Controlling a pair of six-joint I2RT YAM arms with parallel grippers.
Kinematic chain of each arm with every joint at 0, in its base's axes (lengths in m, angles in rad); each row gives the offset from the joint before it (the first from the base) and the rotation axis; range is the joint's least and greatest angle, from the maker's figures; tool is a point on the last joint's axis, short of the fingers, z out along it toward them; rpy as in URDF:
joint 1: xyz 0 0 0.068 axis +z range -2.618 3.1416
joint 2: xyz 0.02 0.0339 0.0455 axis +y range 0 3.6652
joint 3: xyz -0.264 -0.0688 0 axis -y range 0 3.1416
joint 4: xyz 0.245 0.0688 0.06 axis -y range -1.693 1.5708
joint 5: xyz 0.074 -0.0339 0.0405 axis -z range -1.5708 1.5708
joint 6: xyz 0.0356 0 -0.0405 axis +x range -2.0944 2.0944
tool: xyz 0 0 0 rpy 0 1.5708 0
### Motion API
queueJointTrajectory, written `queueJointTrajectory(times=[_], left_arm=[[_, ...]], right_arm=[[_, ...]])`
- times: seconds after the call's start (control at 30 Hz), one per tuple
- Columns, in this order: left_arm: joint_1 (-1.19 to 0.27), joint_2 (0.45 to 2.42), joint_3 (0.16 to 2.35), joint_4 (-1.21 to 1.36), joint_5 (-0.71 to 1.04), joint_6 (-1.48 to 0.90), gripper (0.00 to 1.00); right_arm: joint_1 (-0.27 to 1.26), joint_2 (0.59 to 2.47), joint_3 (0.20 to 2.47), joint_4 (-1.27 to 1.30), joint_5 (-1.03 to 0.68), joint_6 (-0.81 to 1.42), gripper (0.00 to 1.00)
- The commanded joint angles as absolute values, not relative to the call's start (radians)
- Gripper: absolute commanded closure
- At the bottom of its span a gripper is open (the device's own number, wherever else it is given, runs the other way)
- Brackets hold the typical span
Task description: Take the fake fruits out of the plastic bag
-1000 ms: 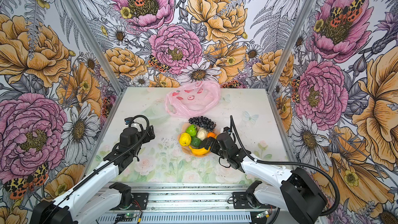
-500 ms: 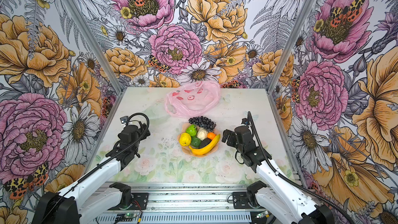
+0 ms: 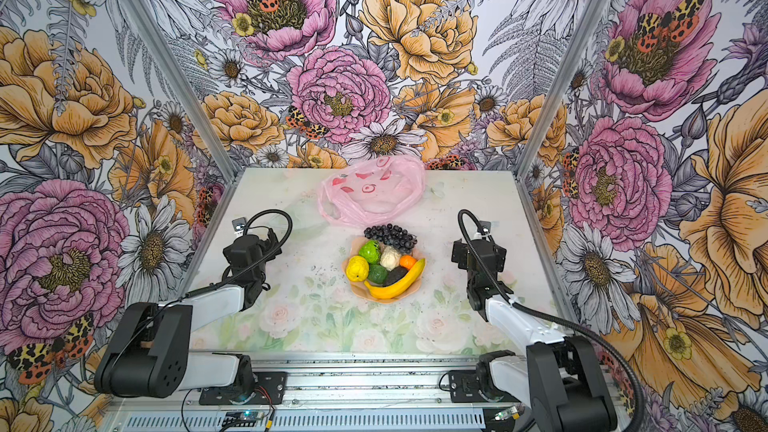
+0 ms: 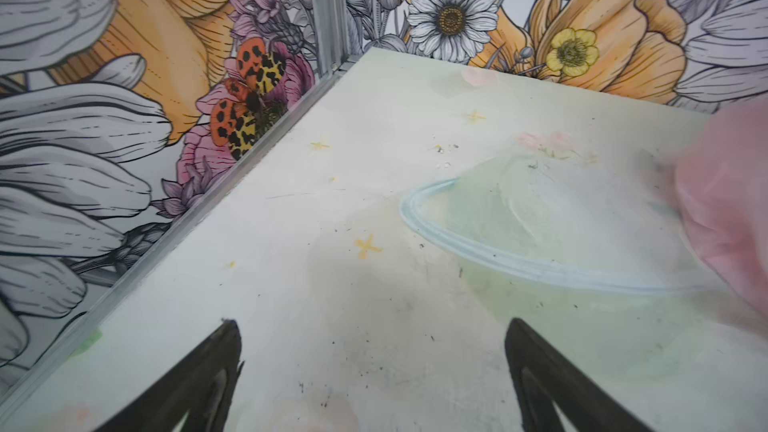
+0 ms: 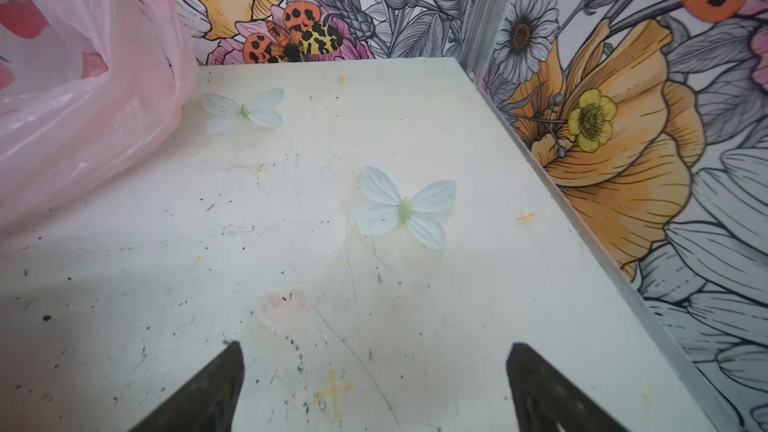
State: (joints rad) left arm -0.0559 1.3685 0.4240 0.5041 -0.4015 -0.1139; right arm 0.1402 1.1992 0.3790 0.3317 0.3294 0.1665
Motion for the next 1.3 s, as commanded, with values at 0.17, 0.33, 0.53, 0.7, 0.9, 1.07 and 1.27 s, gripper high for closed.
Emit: queueJointTrajectory(times=[0.17,0.33,0.53,0.7,0.9,1.07,1.27], left_arm=[[0.121,1.441,0.345,0.905,-0.063,-0.120,0.01],[0.090,1.439,0.391,0.807,-0.075,-0.089,0.01],[0.083,1.448,0.399,0.798,-0.072,-0.078,0.01],[0.058,1.579,0.354,1.040,0.013,-0.020,0.01],[0.056,1.547,0.363,0.962,-0.016,-0.026,0.01],[0.057,1.548,0.359,0.967,-0.012,-0.028,0.01],[0.063,1.549,0.351,0.991,0.006,-0.031,0.01]], right_arm=[[0.043,1.366,0.324,0.832,0.154,0.032,0.00],[-0.012,1.536,0.354,0.944,0.048,0.052,0.00],[-0.017,1.532,0.387,0.869,0.150,0.096,0.00],[-0.014,1.532,0.385,0.874,0.156,0.093,0.00],[-0.014,1.532,0.386,0.873,0.155,0.092,0.01],[-0.012,1.535,0.392,0.864,0.160,0.092,0.00],[-0.011,1.531,0.376,0.891,0.166,0.094,0.01]])
